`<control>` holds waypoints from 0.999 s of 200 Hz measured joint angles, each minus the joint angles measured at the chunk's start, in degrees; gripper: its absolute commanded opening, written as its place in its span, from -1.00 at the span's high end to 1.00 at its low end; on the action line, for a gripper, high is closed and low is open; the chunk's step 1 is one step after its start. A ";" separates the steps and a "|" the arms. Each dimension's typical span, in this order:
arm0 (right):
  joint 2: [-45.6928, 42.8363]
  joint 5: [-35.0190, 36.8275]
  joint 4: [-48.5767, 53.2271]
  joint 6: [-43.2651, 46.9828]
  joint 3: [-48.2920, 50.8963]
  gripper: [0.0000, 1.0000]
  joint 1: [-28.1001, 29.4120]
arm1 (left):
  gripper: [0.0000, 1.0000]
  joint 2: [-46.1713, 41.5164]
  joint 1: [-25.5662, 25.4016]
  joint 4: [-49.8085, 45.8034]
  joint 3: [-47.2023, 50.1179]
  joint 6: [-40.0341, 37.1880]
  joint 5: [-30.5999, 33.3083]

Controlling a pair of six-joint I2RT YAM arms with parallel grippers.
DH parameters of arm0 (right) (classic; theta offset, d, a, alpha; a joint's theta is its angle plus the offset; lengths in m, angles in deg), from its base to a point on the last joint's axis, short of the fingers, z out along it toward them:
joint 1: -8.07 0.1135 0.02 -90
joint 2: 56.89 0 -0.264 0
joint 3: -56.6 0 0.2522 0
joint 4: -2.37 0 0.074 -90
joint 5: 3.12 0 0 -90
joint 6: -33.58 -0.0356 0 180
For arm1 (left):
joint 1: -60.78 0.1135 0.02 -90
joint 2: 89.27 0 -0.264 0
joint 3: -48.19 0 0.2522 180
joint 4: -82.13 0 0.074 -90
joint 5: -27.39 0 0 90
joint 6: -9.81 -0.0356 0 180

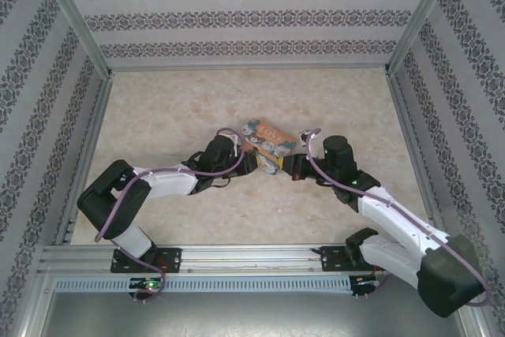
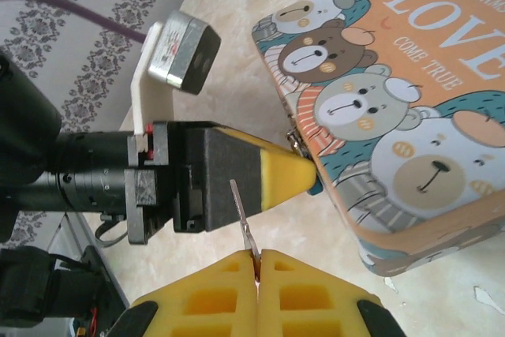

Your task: Unlock the padlock with the key

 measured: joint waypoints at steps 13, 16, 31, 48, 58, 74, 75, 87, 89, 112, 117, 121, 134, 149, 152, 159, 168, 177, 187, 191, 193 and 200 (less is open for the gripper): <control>-1.73 1.07 0.07 0.48 1.11 1.00 1.29 | 0.87 -0.13 -0.33 0.00 0.00 1.53 -0.26; -2.12 1.44 0.04 0.61 1.38 1.00 1.64 | 0.87 -0.15 -0.42 0.00 0.02 1.81 -0.31; -3.69 2.84 -0.04 0.83 2.34 1.00 3.45 | 0.88 -0.24 -0.72 -0.04 0.13 3.78 -0.48; -5.01 4.85 -0.42 0.87 3.48 1.00 5.84 | 0.90 -0.50 -0.74 0.26 0.79 5.73 -0.48; -5.42 6.03 -0.79 1.07 4.17 1.00 7.43 | 0.90 -0.63 -0.74 0.44 1.27 6.95 -0.50; -5.53 8.22 -1.33 1.62 5.20 1.00 10.01 | 0.90 -0.74 -0.74 0.74 1.97 8.76 -0.68; -5.53 8.37 -1.38 1.75 5.29 1.00 10.21 | 0.90 -0.74 -0.74 0.76 1.99 8.85 -0.68; -5.53 9.97 -1.73 2.12 5.97 1.00 11.89 | 0.90 -0.79 -0.74 0.87 2.34 10.34 -0.68; -5.53 10.23 -1.81 2.14 6.08 1.00 12.13 | 0.90 -0.79 -0.74 0.92 2.38 10.45 -0.68; -5.49 13.16 -3.26 2.34 7.56 1.00 14.69 | 0.90 -0.83 -0.74 1.92 2.91 13.07 -0.68; -5.46 13.79 -3.98 2.36 8.04 1.00 15.13 | 0.90 -0.83 -0.74 2.25 2.99 13.49 -0.70; -5.46 14.32 -4.39 2.36 8.46 1.00 15.56 | 0.90 -0.83 -0.74 2.49 3.02 13.81 -0.68; -5.31 15.65 -5.22 2.78 9.68 1.00 16.70 | 0.90 -0.83 -0.74 3.21 3.13 14.86 -0.70; -4.59 17.03 -5.79 3.48 10.43 1.00 17.88 | 0.91 -0.83 -0.74 3.91 3.13 15.93 -0.70; -4.44 17.29 -5.92 3.67 10.54 1.00 18.01 | 0.91 -0.83 -0.74 4.07 3.15 16.09 -0.70; -4.15 17.77 -6.29 3.93 10.80 1.00 18.34 | 0.91 -0.83 -0.74 4.42 3.19 16.41 -0.72; -3.82 18.53 -6.58 4.42 11.08 1.00 18.69 | 0.91 -0.83 -0.74 4.72 3.28 16.94 -0.72; -3.50 19.37 -6.97 4.92 11.45 1.00 18.95 | 0.91 -0.83 -0.74 5.05 3.45 17.42 -0.72; -3.19 20.20 -7.58 5.42 12.00 1.00 19.06 | 0.91 -0.83 -0.74 5.31 3.56 17.86 -0.74; -3.13 20.55 -7.65 5.60 12.22 1.00 19.19 | 0.91 -0.83 -0.74 5.42 3.61 17.99 -0.74; -3.06 20.76 -7.74 5.75 12.33 1.00 19.21 | 0.91 -0.83 -0.74 5.51 3.61 18.05 -0.76; -2.93 21.33 -8.09 6.23 12.76 1.00 19.30 | 0.91 -0.83 -0.74 5.64 3.61 18.27 -0.76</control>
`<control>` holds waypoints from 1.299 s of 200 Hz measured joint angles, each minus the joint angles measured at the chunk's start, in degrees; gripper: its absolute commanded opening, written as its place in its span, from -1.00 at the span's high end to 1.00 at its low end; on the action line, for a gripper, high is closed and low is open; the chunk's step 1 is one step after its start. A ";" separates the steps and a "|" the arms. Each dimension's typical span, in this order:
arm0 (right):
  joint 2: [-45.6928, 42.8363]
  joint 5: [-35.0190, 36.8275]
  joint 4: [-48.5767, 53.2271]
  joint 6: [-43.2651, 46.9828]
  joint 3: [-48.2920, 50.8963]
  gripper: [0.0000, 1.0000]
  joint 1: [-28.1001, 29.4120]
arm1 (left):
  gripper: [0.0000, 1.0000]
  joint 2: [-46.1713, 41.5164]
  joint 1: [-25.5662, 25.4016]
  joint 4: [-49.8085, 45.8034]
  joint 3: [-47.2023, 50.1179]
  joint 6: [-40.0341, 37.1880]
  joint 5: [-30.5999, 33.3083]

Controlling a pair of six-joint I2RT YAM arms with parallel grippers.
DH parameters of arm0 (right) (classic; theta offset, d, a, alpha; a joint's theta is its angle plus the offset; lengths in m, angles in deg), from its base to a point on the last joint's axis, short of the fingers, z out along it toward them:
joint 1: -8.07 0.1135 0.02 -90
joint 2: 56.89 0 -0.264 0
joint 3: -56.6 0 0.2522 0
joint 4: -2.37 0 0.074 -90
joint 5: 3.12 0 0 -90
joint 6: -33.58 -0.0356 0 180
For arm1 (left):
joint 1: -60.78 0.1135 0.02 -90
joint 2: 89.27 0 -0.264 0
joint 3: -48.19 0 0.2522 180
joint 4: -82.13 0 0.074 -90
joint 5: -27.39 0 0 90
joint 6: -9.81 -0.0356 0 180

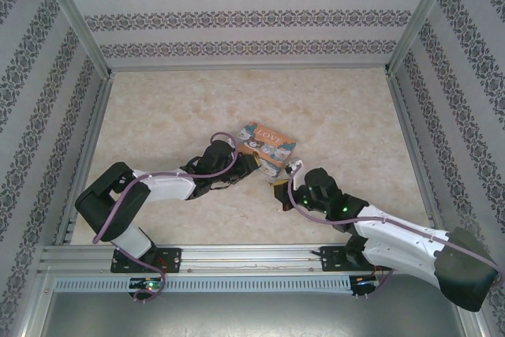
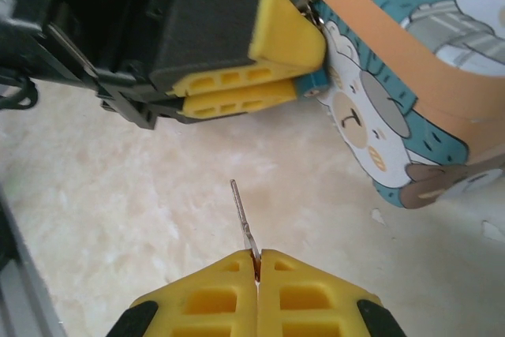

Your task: Unlock the padlock with the key

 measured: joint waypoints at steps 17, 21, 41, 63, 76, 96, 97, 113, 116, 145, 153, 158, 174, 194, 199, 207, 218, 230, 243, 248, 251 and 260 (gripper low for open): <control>0.31 1.07 -0.83 0.92 0.66 1.00 0.11 | 0.91 0.00 0.00 0.33 0.00 0.44 -0.13; 0.39 1.31 -1.03 1.27 0.72 1.00 0.11 | 0.91 0.00 0.00 0.35 0.00 0.63 -0.13; 0.72 2.43 -2.19 2.40 0.76 1.00 0.13 | 0.91 0.00 -0.02 0.37 0.00 1.03 -0.13; 1.60 3.52 -4.11 3.69 0.76 1.00 0.50 | 0.91 0.00 -0.04 0.37 0.00 1.05 -0.13; 2.40 3.85 -5.18 4.59 0.76 1.00 0.48 | 0.91 0.00 -0.15 0.37 0.00 1.07 -0.13; 4.07 4.46 -6.67 5.73 0.76 1.00 0.50 | 0.91 0.00 -0.42 0.37 0.00 1.09 -0.13; 4.20 4.50 -6.78 5.79 0.76 1.00 0.50 | 0.91 0.00 -0.42 0.37 0.00 1.09 -0.15; 5.81 4.98 -7.91 6.69 0.72 1.00 0.50 | 0.91 0.00 -0.44 0.37 0.00 1.09 -0.13; 6.16 5.05 -8.17 6.88 0.72 1.00 0.50 | 0.91 0.00 -0.46 0.37 0.00 1.09 -0.13; 8.85 5.68 -9.05 8.63 0.52 1.00 0.90 | 0.91 0.00 -0.59 0.37 0.00 1.11 -0.11; 9.46 6.19 -9.14 9.27 0.37 1.00 1.07 | 0.91 0.00 -0.66 0.37 0.00 1.11 -0.13; 9.73 6.43 -9.18 9.55 0.28 1.00 1.11 | 0.91 0.00 -0.68 0.37 0.00 1.09 -0.13; 10.40 6.69 -9.44 10.62 -0.07 1.00 1.14 | 0.91 0.00 -0.74 0.37 0.00 1.11 -0.13; 11.15 7.32 -9.84 11.61 -0.76 1.00 1.14 | 0.91 0.00 -0.74 0.37 0.00 1.09 -0.13; 11.30 7.41 -9.86 11.93 -0.92 1.00 1.14 | 0.91 0.00 -0.74 0.35 0.00 1.09 -0.13; 11.52 7.63 -10.03 12.28 -1.05 1.00 1.14 | 0.91 0.00 -0.74 0.37 0.00 1.09 -0.13; 11.91 8.00 -10.23 12.66 -1.29 1.00 1.14 | 0.91 0.00 -0.74 0.37 0.00 1.09 -0.13; 12.31 8.22 -10.25 13.09 -1.51 1.00 1.14 | 0.91 0.00 -0.74 0.37 0.00 1.09 -0.13; 12.81 8.44 -10.49 13.66 -1.66 1.00 1.14 | 0.91 0.00 -0.74 0.37 0.00 1.09 -0.13; 13.03 8.50 -10.64 13.70 -1.70 1.00 1.14 | 0.91 0.00 -0.74 0.37 0.00 1.09 -0.13; 13.16 8.55 -10.69 13.77 -1.75 1.00 1.14 | 0.91 0.00 -0.74 0.35 0.00 1.09 -0.13; 13.64 8.59 -10.75 13.92 -1.97 1.00 1.14 | 0.91 0.00 -0.74 0.37 0.00 1.09 -0.11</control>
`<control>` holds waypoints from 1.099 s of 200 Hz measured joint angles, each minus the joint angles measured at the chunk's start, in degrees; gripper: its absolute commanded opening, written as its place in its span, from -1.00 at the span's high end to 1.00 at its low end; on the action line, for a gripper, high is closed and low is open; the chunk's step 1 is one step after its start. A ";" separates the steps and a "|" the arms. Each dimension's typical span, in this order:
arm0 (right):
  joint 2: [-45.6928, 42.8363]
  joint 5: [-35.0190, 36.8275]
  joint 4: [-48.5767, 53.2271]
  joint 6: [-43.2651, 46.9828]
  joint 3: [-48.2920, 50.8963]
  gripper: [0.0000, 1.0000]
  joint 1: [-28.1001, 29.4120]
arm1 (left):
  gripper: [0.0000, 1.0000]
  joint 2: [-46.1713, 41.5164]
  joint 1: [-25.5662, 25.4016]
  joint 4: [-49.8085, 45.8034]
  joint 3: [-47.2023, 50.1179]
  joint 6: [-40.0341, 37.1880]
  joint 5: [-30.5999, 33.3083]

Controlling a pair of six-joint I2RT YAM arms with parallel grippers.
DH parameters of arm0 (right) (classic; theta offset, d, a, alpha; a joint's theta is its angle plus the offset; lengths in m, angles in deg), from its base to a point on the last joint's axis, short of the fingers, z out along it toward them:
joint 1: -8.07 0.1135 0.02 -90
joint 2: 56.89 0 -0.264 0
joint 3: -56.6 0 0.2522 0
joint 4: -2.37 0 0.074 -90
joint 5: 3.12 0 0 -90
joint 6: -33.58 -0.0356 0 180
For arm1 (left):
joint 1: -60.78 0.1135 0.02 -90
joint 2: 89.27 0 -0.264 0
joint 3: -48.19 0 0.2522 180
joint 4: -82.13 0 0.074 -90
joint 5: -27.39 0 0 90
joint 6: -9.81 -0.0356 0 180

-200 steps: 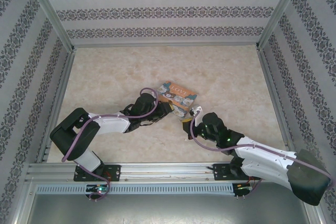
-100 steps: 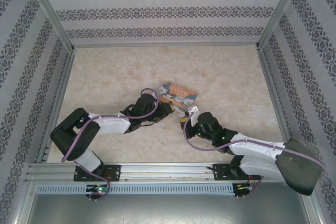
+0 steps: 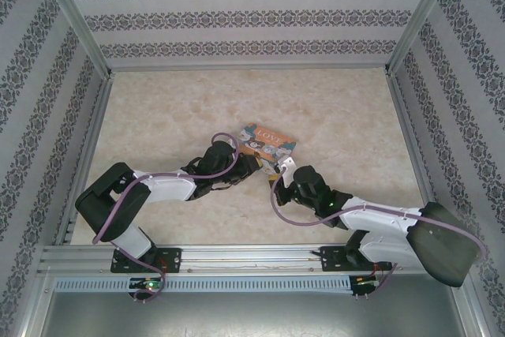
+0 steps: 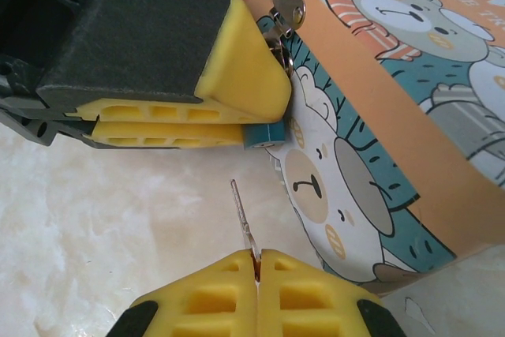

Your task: Unlock the padlock with the key

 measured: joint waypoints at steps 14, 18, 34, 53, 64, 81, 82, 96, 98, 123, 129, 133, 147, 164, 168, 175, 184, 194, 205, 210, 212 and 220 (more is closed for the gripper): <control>0.87 0.02 -0.46 0.04 -0.35 1.00 0.00 | 0.91 0.00 0.00 -0.02 0.00 0.00 0.00; 1.16 0.02 -0.70 0.04 -0.39 1.00 0.00 | 0.91 0.00 0.00 0.00 0.00 0.00 0.00; 2.19 0.26 -1.16 0.04 -0.55 1.00 0.00 | 0.91 0.00 0.00 -0.02 0.00 0.00 0.00; 3.30 0.68 -1.57 0.04 -0.55 1.00 0.00 | 0.91 0.00 0.00 -0.02 0.00 0.00 0.00; 3.80 1.03 -1.77 0.00 -0.55 1.00 0.00 | 0.91 0.00 0.00 -0.02 0.00 0.00 0.00; 4.31 1.49 -2.43 -0.04 -0.55 1.00 0.00 | 0.91 0.00 0.00 -0.02 0.00 0.00 0.00; 4.35 1.51 -2.51 -0.04 -0.55 1.00 0.00 | 0.91 0.00 0.00 -0.02 0.00 0.00 0.00; 4.66 1.75 -3.37 -0.04 -0.55 1.00 0.00 | 0.91 0.00 0.00 -0.02 0.00 0.00 0.00; 4.72 1.77 -3.41 -0.04 -0.55 1.00 0.00 | 0.91 0.00 0.00 -0.02 0.00 0.00 0.00; 5.42 1.92 -4.31 -0.04 -0.57 1.00 0.00 | 0.91 0.00 0.00 -0.02 0.00 0.00 0.00; 5.66 1.92 -4.44 -0.04 -0.57 1.00 0.00 | 0.91 0.00 0.00 -0.02 0.00 0.00 0.00; 5.81 1.92 -4.50 -0.04 -0.57 1.00 0.00 | 0.91 0.00 0.00 -0.02 0.00 0.00 0.00; 6.40 1.92 -4.72 -0.04 -0.59 1.00 0.00 | 0.91 0.00 0.00 -0.02 0.00 0.00 0.00; 7.23 1.92 -5.16 -0.09 -0.59 1.00 0.00 | 0.91 0.00 -0.02 -0.02 0.00 0.00 0.00; 7.39 1.92 -5.29 -0.07 -0.59 1.00 0.00 | 0.91 0.00 -0.02 -0.02 0.00 0.00 0.00; 7.72 1.92 -5.33 -0.09 -0.81 1.00 -0.02 | 0.91 0.00 -0.02 -0.02 0.00 0.00 0.00; 8.07 1.92 -5.49 -0.24 -1.29 1.00 -0.02 | 0.91 0.00 -0.02 -0.02 0.00 0.00 0.00; 8.28 1.92 -5.92 -0.28 -1.84 1.00 0.00 | 0.91 0.00 -0.04 -0.02 0.00 0.00 -0.02; 8.39 1.92 -6.62 -0.31 -2.29 1.00 -0.02 | 0.91 0.00 -0.04 -0.02 0.00 0.00 -0.02; 8.48 1.92 -6.99 -0.31 -2.43 1.00 -0.02 | 0.91 0.00 -0.04 -0.02 0.00 0.00 -0.02; 8.48 1.92 -7.13 -0.31 -2.49 1.00 -0.02 | 0.91 0.00 -0.04 -0.02 0.00 0.00 -0.02; 8.59 1.95 -7.58 -0.33 -2.62 1.00 -0.02 | 0.91 0.00 -0.07 -0.02 0.00 0.00 -0.02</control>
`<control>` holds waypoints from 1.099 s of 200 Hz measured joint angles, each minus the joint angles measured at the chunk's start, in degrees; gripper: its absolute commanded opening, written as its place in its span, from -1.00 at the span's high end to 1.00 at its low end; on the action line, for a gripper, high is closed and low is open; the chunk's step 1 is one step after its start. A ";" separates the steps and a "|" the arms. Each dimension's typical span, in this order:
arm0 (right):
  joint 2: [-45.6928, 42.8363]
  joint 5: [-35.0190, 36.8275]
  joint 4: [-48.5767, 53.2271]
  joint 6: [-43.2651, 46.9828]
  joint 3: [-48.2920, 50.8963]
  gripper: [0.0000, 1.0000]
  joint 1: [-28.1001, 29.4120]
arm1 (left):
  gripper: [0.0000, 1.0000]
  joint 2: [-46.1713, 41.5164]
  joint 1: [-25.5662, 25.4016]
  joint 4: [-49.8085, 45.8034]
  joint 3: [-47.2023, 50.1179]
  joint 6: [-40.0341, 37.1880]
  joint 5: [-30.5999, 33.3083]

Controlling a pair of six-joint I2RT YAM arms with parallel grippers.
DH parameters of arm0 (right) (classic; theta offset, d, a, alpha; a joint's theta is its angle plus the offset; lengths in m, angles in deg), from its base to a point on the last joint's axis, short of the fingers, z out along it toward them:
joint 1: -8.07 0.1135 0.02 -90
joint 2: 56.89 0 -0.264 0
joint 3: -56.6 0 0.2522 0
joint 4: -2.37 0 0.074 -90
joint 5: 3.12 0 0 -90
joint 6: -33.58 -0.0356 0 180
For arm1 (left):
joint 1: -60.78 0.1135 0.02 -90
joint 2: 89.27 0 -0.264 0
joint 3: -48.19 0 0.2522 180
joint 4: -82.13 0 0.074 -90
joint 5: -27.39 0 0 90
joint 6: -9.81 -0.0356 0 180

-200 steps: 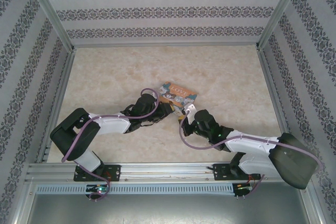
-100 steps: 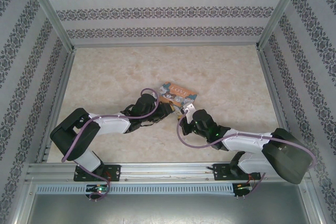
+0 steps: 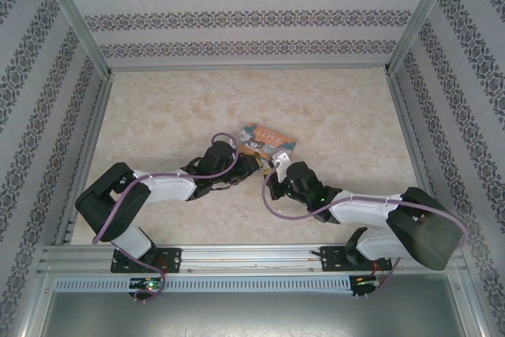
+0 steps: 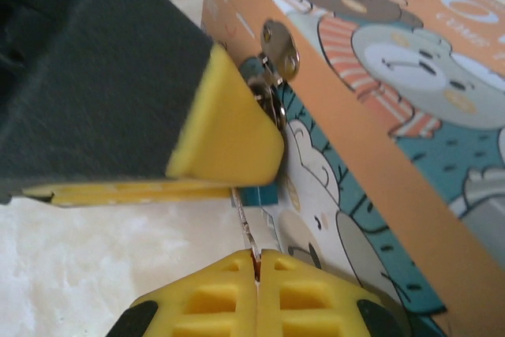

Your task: Unlock the padlock with the key

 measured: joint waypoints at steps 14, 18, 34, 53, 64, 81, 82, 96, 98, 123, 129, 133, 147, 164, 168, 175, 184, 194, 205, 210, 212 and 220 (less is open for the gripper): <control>0.26 0.00 -0.35 -0.15 -0.02 1.00 0.00 | 0.91 0.00 0.00 0.00 0.00 0.00 0.02; 0.37 -0.02 -0.48 -0.17 -0.02 1.00 0.00 | 0.91 0.00 -0.04 0.00 0.00 0.00 0.02; 0.52 -0.02 -0.55 -0.20 -0.02 1.00 -0.02 | 0.91 0.00 -0.26 0.00 0.00 -0.02 0.00; 0.55 -0.02 -0.74 -0.20 -0.02 1.00 -0.02 | 0.91 0.00 -0.42 -0.02 0.00 -0.02 0.02; 0.55 -0.02 -0.74 -0.17 -0.02 1.00 -0.02 | 0.91 0.00 -0.46 0.00 0.00 -0.02 0.02; 0.55 -0.02 -0.74 -0.20 -0.02 1.00 -0.02 | 0.91 0.00 -0.63 -0.02 0.00 -0.02 0.02; 0.52 -0.02 -0.74 -0.20 0.00 1.00 -0.02 | 0.91 0.00 -0.63 -0.02 0.00 -0.02 0.02; 0.37 -0.02 -0.92 -0.22 0.63 1.00 -0.02 | 0.91 0.00 -0.63 -0.02 0.00 -0.02 0.02; 0.35 -0.02 -0.90 -0.22 0.81 1.00 -0.02 | 0.91 0.00 -0.63 -0.02 0.00 -0.02 0.02; 0.20 -0.11 -0.79 -0.70 2.16 1.00 -0.02 | 0.91 0.00 -0.63 -0.04 0.00 -0.02 0.07; 0.20 -0.09 -0.68 -0.85 2.32 1.00 -0.02 | 0.91 0.00 -0.63 -0.02 0.00 -0.02 0.04; 0.20 -0.11 -0.61 -0.96 2.43 1.00 -0.02 | 0.91 0.00 -0.63 -0.02 0.00 -0.02 0.04; 0.20 -0.07 -0.33 -1.25 2.91 1.00 -0.02 | 0.91 0.00 -0.63 -0.04 0.00 -0.02 0.02; 0.20 -0.07 0.09 -1.42 3.19 1.00 -0.02 | 0.91 0.00 -0.63 -0.04 0.00 -0.02 0.02; 0.20 -0.04 0.17 -1.46 3.19 1.00 -0.02 | 0.91 0.00 -0.63 -0.02 0.00 -0.02 0.02; 0.20 -0.04 0.20 -1.51 3.19 1.00 -0.04 | 0.91 0.00 -0.63 -0.02 0.00 -0.02 0.02; 0.20 -0.04 0.17 -1.51 3.19 1.00 -0.04 | 0.91 0.00 -0.63 -0.02 0.00 -0.02 0.02; 0.20 -0.07 0.20 -1.51 3.19 1.00 -0.28 | 0.91 0.00 -0.63 -0.02 0.00 -0.02 0.02; 0.20 -0.07 0.17 -1.53 3.19 1.00 -0.57 | 0.91 0.00 -0.63 -0.02 -0.02 -0.02 0.02; 0.20 -0.09 0.17 -1.53 3.17 1.00 -0.76 | 0.91 0.00 -0.63 -0.02 -0.02 -0.02 0.02; 0.20 -0.09 0.17 -1.53 3.17 1.00 -0.79 | 0.91 0.00 -0.63 -0.02 -0.02 -0.02 0.02; 0.20 -0.09 0.15 -1.55 3.17 1.00 -0.83 | 0.91 0.00 -0.63 -0.02 -0.02 -0.02 0.02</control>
